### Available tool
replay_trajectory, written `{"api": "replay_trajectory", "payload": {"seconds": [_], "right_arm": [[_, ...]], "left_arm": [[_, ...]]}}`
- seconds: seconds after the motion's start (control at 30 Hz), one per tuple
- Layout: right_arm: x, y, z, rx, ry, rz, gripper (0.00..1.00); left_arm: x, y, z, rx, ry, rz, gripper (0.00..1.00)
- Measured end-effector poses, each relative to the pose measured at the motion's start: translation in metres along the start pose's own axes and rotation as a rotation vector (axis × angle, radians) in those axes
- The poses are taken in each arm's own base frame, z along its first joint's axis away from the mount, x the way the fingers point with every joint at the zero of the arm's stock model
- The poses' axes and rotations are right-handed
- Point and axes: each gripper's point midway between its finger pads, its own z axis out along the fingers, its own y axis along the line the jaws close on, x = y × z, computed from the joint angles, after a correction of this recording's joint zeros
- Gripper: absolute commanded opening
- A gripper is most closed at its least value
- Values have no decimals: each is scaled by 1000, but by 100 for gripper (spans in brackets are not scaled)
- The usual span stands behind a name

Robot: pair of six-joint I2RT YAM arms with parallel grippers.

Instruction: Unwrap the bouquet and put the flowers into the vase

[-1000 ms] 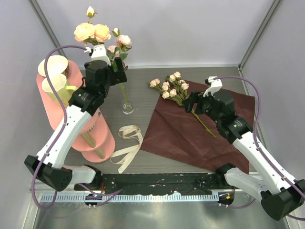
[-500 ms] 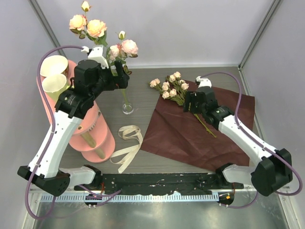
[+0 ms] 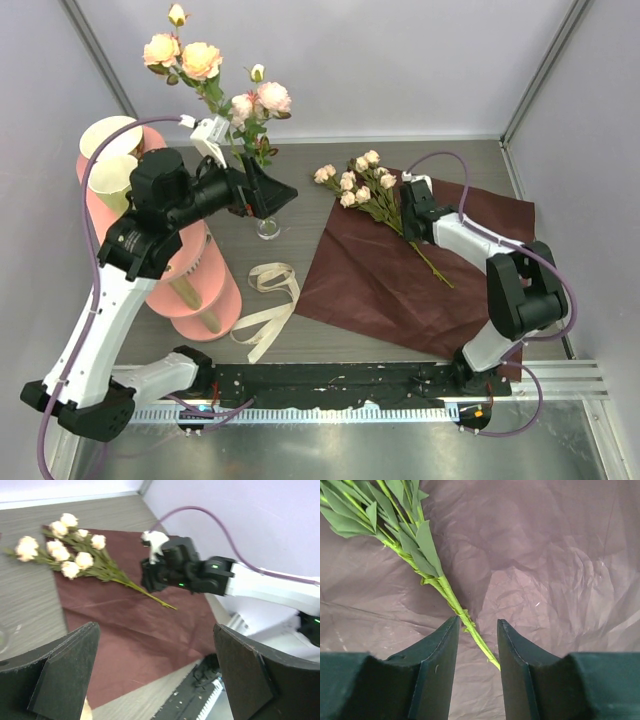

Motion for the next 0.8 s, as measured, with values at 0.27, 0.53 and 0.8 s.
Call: {"api": "replay_trajectory", "payload": {"seconds": [0.27,0.53,0.8], "right_arm": [[-2,15,17,-62,15,-109,29],[-9,44,32,-155,-5,-143,28],[-9,53,52,-158,20,-181,28]], "left_arm": [[16,-23,-1,150,45,-46,100],[29,-23,2,178,92,-74,100],[32,-22,5,180,105,-78,100]]}}
